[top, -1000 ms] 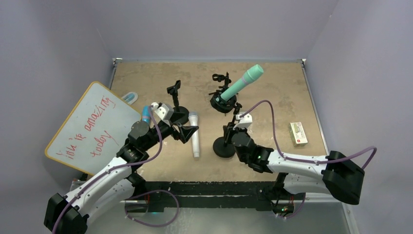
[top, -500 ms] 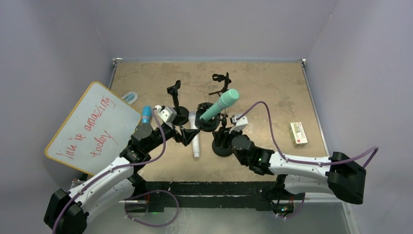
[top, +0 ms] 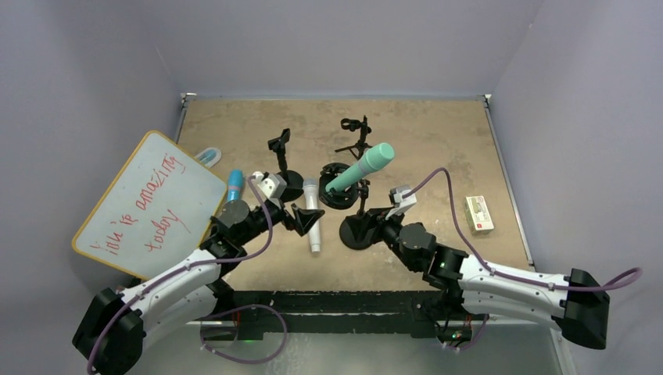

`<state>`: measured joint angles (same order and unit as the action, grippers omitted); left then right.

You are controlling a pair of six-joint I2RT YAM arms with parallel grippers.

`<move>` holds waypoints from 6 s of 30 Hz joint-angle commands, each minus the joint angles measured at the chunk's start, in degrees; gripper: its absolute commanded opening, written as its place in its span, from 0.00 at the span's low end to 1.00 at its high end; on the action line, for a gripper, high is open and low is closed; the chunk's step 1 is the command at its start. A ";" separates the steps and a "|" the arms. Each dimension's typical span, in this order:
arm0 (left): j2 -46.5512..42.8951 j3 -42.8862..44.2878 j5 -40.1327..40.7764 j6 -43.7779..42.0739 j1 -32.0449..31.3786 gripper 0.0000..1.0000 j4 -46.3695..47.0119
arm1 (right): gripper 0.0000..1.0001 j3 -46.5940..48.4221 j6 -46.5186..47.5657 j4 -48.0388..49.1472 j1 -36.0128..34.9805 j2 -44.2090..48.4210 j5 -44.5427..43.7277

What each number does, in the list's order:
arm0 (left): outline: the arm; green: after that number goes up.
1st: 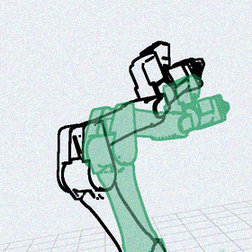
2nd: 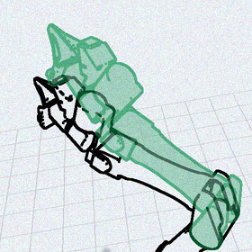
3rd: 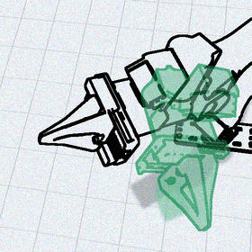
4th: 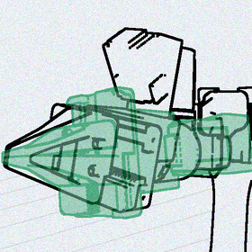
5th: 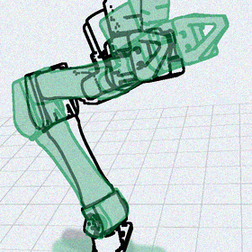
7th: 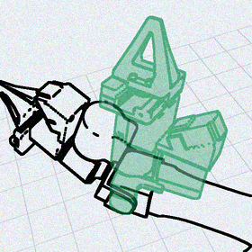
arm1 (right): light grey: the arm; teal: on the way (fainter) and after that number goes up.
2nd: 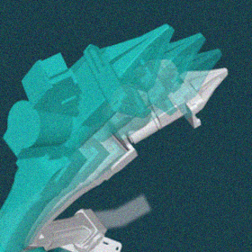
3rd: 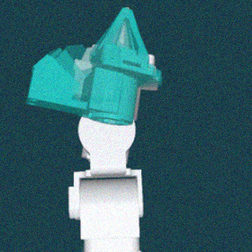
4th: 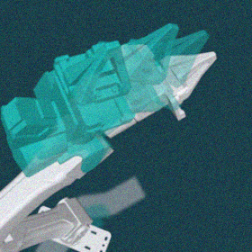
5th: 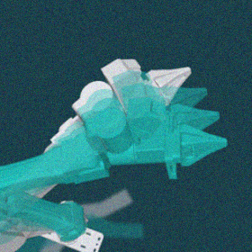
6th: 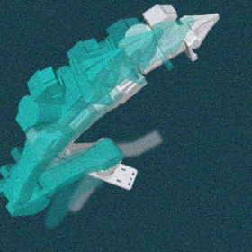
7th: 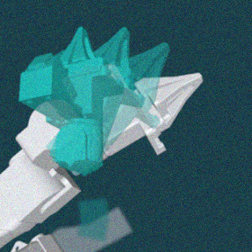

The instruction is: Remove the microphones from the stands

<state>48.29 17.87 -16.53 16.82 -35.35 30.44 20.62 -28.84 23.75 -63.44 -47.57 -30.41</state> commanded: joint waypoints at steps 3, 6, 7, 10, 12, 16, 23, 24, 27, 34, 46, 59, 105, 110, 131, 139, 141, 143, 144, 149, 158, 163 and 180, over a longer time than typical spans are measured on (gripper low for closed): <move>5.05 -2.22 1.43 -0.36 -4.73 0.96 11.81 | 0.78 -0.25 1.50 -6.26 -0.06 3.56 -0.27; 7.29 -3.81 5.48 -3.08 -8.86 0.96 16.03 | 0.78 -0.64 3.59 -6.10 0.24 5.30 2.91; 8.09 -4.30 6.39 -3.49 -9.70 0.96 17.35 | 0.77 -0.60 4.32 -6.15 0.26 5.90 4.32; 10.38 -5.52 8.17 -3.72 -11.00 0.96 21.32 | 0.76 -0.58 6.21 -7.52 0.38 8.41 8.19; 12.13 -5.58 8.64 -4.19 -12.05 0.96 23.56 | 0.74 -1.27 6.18 -8.08 0.47 10.49 9.41; 15.14 -4.51 10.49 -5.45 -14.12 0.99 25.18 | 0.71 0.13 3.77 -13.79 0.84 14.29 7.82; 20.46 -3.40 10.53 -5.08 -14.94 0.99 31.48 | 0.66 4.34 -4.96 -26.05 2.70 17.73 0.68; 21.25 -3.23 10.54 -4.97 -15.23 0.98 32.59 | 0.66 4.99 -5.83 -27.09 3.22 18.43 0.50; 23.60 -2.93 11.30 -5.22 -16.39 0.93 36.60 | 0.65 6.10 -7.00 -30.43 6.06 19.04 -0.72; 30.58 -1.47 19.55 -9.71 -22.63 0.86 48.21 | 0.64 5.34 -4.36 -25.71 30.64 10.99 23.59; 45.95 3.44 29.33 -14.02 -27.45 0.79 67.44 | 0.69 -6.70 -2.59 -4.21 34.59 10.26 36.96; 49.47 7.93 31.75 -13.92 -29.07 0.70 71.08 | 0.70 -12.71 -3.04 1.43 34.51 10.44 37.72; 11.12 -5.48 35.43 -7.78 -33.90 0.76 32.06 | 0.37 -5.69 4.05 20.36 19.92 -10.44 36.71; 10.81 -4.86 36.05 -8.30 -34.30 0.76 32.32 | 0.31 -5.87 0.42 20.07 15.58 -10.20 27.24; 34.63 2.35 49.85 -21.14 -37.24 0.75 60.66 | 0.31 -8.34 -4.83 23.10 7.59 -10.19 15.55; 36.69 5.67 50.01 -22.91 -36.62 0.67 59.33 | 0.31 -10.22 -4.65 22.72 7.57 -7.15 14.79; 37.55 6.21 49.59 -21.91 -36.02 0.63 59.32 | 0.31 -10.48 -4.34 22.69 7.63 -6.60 15.17; 38.19 6.84 48.36 -20.92 -35.40 0.57 59.09 | 0.32 -10.72 -3.93 22.74 7.61 -6.06 15.37; 38.53 7.21 47.56 -20.59 -35.20 0.54 58.99 | 0.32 -10.84 -3.80 22.56 7.55 -5.71 15.46; 39.48 9.44 44.29 -20.42 -35.11 0.39 57.11 | 0.33 -11.43 -3.35 22.03 7.60 -3.98 15.47; 35.77 8.76 40.23 -19.18 -35.05 0.00 47.28 | 0.44 -13.06 3.52 21.25 7.56 0.01 17.74; 33.33 7.37 38.08 -18.66 -35.05 0.00 45.36 | 0.55 -12.98 12.11 26.34 7.55 -3.55 19.33; 29.32 4.38 34.10 -17.26 -34.16 0.00 42.53 | 0.46 -13.23 25.29 41.65 7.58 -12.64 22.83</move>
<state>79.44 23.22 19.18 -2.02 -69.58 73.95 7.90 -6.66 58.81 -55.99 -62.33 -7.42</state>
